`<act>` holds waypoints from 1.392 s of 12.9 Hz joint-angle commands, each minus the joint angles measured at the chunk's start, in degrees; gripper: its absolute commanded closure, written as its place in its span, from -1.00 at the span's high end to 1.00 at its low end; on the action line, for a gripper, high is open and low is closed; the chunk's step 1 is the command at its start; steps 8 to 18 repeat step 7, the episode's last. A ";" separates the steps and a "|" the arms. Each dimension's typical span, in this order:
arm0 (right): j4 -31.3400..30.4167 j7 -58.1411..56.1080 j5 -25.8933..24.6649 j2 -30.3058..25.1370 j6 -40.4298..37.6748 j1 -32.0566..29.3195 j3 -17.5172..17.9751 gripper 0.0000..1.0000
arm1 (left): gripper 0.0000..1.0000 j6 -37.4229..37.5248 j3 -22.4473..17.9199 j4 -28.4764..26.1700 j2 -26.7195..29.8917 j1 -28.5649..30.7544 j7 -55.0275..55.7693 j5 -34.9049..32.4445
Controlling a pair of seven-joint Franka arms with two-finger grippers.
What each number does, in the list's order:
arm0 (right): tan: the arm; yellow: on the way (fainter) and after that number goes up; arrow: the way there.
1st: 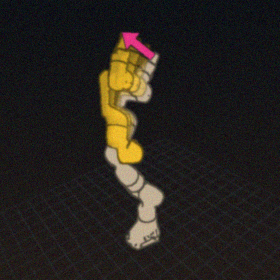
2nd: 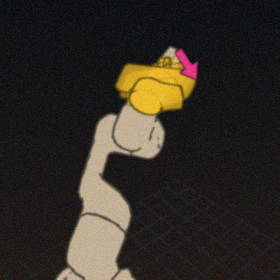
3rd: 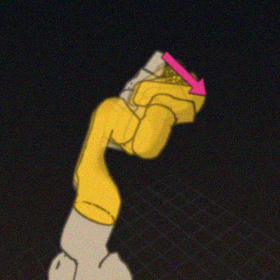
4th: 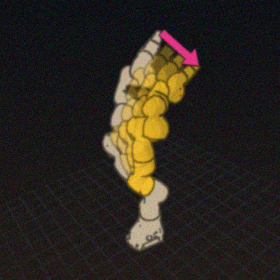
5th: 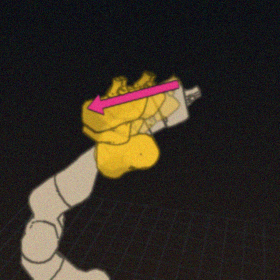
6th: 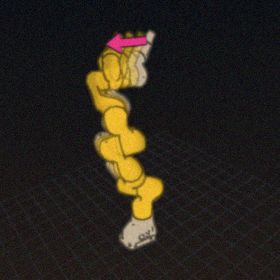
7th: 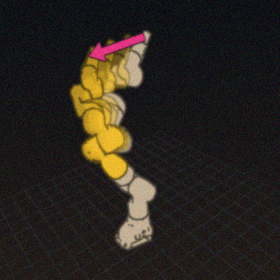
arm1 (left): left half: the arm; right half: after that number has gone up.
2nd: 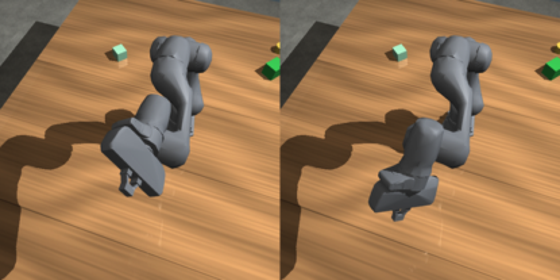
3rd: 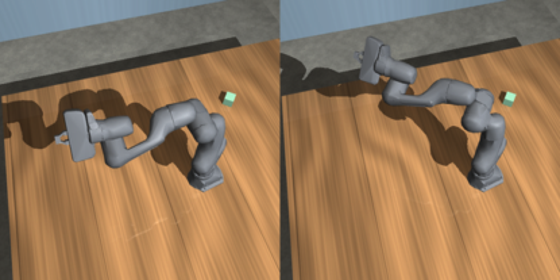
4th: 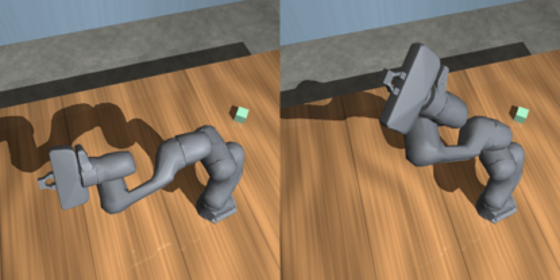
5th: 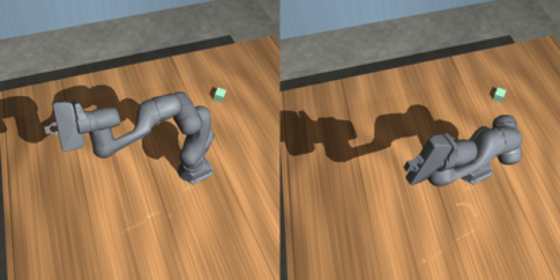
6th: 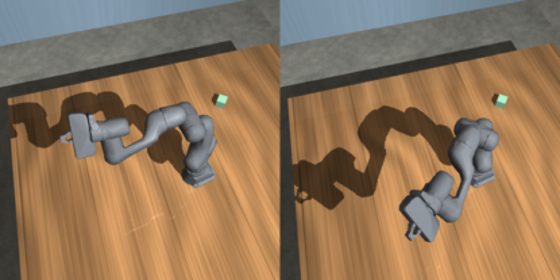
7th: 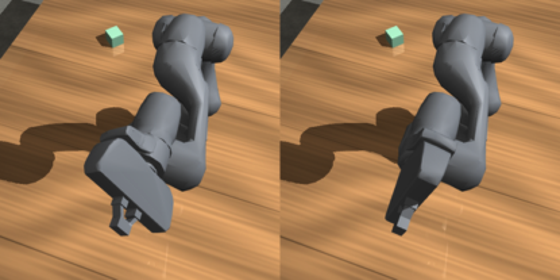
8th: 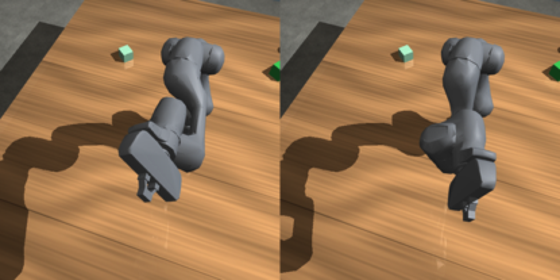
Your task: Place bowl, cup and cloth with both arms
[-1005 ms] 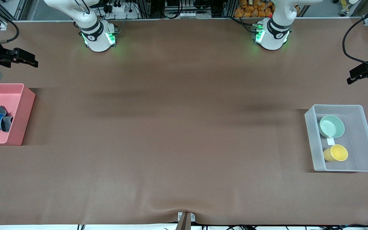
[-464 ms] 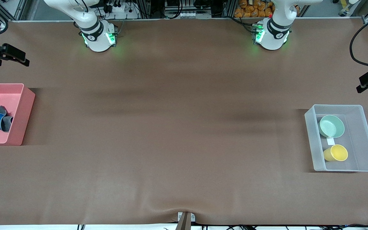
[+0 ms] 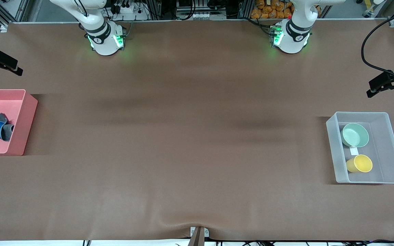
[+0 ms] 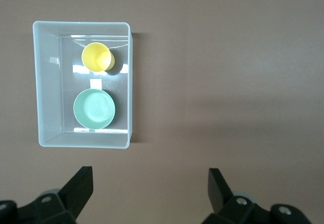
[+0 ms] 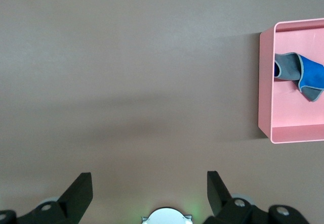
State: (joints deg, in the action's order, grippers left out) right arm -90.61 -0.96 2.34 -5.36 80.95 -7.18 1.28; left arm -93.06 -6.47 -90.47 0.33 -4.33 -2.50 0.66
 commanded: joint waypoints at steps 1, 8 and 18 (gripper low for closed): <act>0.26 -0.79 1.62 -1.14 0.00 -2.31 1.18 1.00 | 1.00 1.31 -0.04 1.27 -0.59 0.20 0.83 0.22; 0.88 -1.59 1.62 -0.88 -0.53 -1.43 1.10 1.00 | 1.00 1.31 -0.30 1.27 -0.50 0.55 0.30 0.49; 0.88 -1.59 1.62 -0.88 -0.53 -1.43 1.10 1.00 | 1.00 1.31 -0.30 1.27 -0.50 0.55 0.30 0.49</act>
